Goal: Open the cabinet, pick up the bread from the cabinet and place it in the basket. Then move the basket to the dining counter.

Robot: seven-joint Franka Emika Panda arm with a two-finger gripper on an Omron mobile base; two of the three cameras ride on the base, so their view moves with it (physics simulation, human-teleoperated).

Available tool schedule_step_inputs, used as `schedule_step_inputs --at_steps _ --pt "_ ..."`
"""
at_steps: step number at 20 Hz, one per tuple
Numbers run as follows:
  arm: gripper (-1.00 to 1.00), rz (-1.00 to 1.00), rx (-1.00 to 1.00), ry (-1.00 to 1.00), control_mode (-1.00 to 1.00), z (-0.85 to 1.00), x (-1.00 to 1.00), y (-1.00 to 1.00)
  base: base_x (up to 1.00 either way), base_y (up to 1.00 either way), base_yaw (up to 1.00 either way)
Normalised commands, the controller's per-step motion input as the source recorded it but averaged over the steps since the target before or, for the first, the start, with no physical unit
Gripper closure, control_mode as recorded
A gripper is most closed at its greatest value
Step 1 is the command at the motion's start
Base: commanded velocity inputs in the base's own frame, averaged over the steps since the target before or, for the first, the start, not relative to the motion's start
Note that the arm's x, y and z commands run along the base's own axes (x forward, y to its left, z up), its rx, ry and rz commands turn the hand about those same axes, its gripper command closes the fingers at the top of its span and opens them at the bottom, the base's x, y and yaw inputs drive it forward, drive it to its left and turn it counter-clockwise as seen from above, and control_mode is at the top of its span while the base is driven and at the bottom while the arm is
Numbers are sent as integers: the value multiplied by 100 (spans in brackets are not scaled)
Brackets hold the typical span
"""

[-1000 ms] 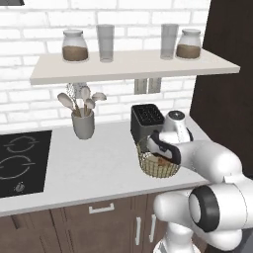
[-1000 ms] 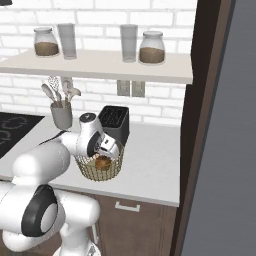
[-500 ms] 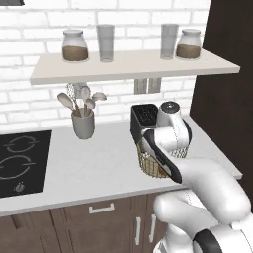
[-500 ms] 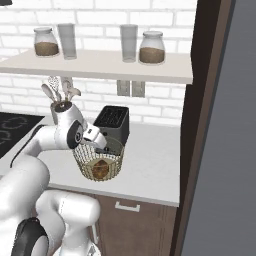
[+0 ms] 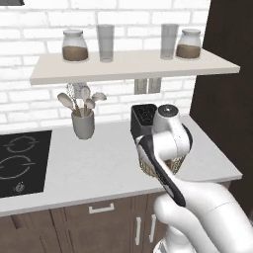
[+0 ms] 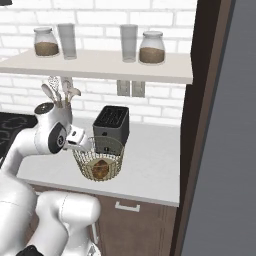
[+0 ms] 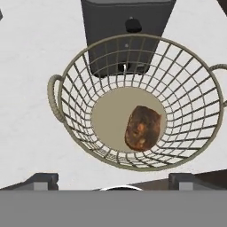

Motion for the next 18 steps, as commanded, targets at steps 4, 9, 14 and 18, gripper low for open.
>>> schedule_step_inputs --at_steps 4,9,14,18 --pt "-100 14 -1 6 -100 0 1 16 0 0 0" --pt "-100 15 -3 14 -100 -31 14 6 0 0 0" --pt "-100 13 -5 16 -100 -37 32 1 0 0 0" --pt "-100 11 -5 13 -100 -35 21 0 0 0 0"
